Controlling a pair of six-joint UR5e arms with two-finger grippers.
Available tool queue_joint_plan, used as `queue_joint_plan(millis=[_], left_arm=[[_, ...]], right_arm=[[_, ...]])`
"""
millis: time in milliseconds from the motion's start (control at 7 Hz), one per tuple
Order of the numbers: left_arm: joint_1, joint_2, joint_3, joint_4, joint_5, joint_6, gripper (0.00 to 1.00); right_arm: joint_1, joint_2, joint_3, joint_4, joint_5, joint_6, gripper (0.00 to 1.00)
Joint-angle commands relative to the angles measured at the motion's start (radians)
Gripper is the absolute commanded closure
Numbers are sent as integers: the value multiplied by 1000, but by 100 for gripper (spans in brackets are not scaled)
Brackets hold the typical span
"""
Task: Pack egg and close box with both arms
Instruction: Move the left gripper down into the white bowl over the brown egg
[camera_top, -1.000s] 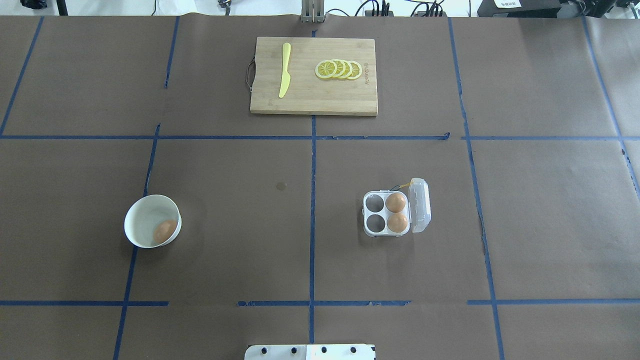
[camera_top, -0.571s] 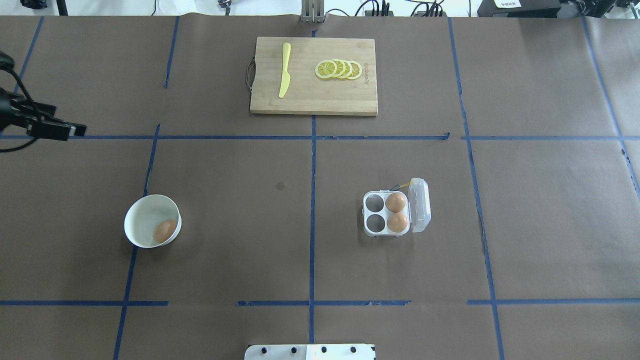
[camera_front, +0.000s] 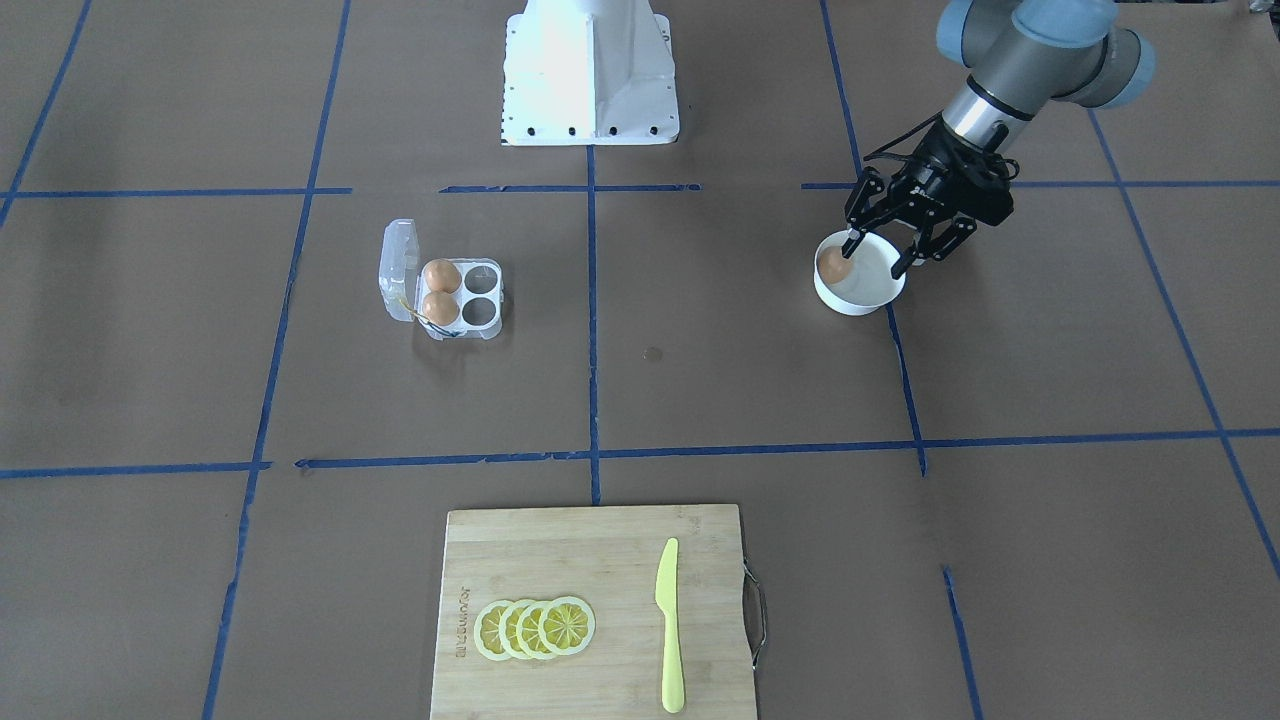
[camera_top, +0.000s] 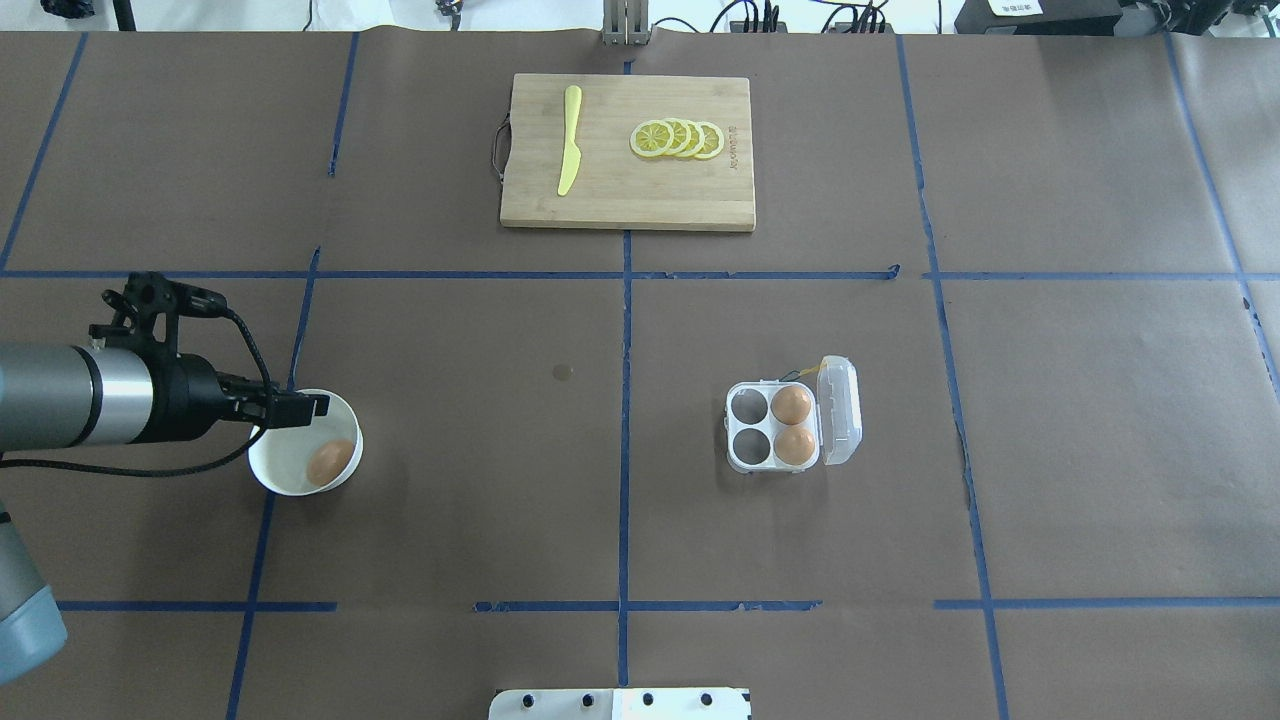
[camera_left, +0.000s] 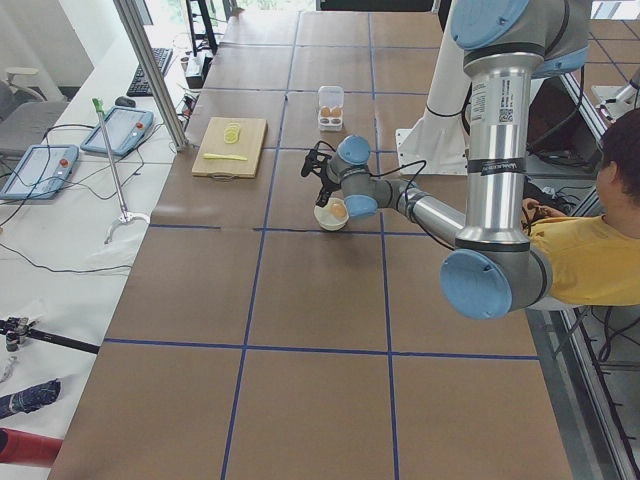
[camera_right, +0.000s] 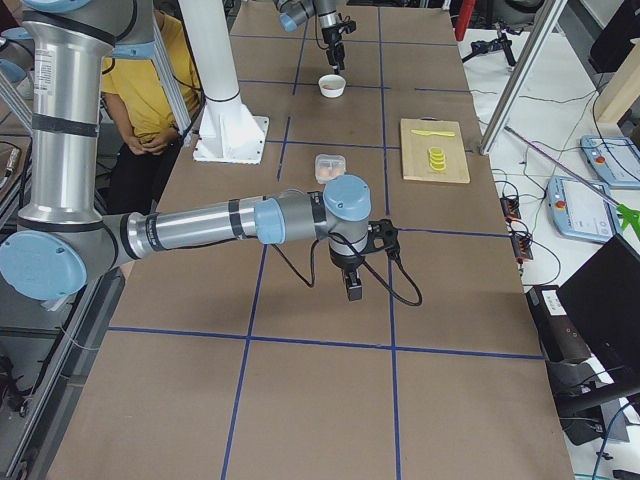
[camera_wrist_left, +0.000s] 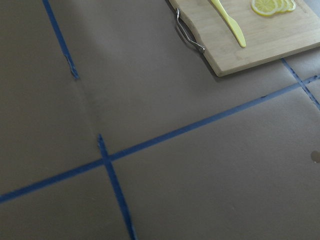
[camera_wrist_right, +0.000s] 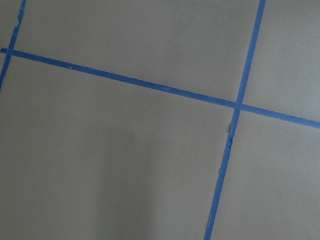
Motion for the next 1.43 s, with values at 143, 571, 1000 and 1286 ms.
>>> queue_joint_plan(millis=[143,571,1000,1286], left_arm=[[98,25,32,-1,54,-6,36],[112,15,55,-3,62,-6,39],[125,-41,98,-3,62,-6,39],[126,-48,107,-3,62,-4,43]], right_arm=[[2,-1,-2,0,-1,-2,0],[2,-8,-2,0,-1,-2,0],[0,-10,-2,0,-1,-2,0],[2,-12,-2,0,-1,-2,0]])
